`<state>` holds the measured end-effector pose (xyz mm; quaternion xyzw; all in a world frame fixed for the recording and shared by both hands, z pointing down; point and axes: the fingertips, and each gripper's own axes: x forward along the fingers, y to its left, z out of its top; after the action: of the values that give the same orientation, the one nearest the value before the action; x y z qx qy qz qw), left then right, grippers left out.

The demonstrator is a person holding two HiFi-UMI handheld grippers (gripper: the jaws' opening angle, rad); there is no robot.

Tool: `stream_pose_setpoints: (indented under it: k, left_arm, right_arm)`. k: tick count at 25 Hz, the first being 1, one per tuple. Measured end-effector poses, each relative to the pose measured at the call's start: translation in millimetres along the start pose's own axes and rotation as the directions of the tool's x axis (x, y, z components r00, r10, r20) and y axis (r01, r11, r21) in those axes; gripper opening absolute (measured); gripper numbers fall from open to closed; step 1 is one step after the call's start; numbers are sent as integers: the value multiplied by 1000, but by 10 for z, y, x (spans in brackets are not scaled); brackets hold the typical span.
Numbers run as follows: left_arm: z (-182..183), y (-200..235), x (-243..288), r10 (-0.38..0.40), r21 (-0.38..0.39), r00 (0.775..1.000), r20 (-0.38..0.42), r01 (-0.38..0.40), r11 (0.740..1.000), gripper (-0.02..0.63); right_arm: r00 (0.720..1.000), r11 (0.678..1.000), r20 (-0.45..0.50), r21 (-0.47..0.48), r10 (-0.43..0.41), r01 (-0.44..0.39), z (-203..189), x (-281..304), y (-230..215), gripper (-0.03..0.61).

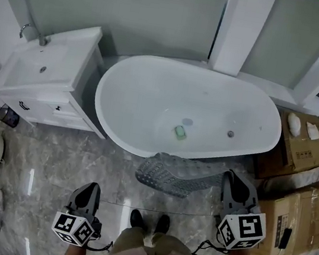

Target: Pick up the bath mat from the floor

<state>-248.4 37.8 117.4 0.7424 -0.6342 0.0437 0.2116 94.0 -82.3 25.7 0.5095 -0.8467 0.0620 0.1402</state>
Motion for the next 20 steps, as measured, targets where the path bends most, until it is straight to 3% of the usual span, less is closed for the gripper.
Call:
stream_pose_setpoints:
  k: [13,20]
  left_arm:
    - [-8,39,-77,-8,-8,1000,15,8,1000,25]
    - [153,83,-131,47,24,997,61,-49,999,26]
  right_arm:
    - [998,997,37,-54,-59,61,198,-45,-29,28]
    - [993,995,74,-34,-92,95,274,-134,-103,28]
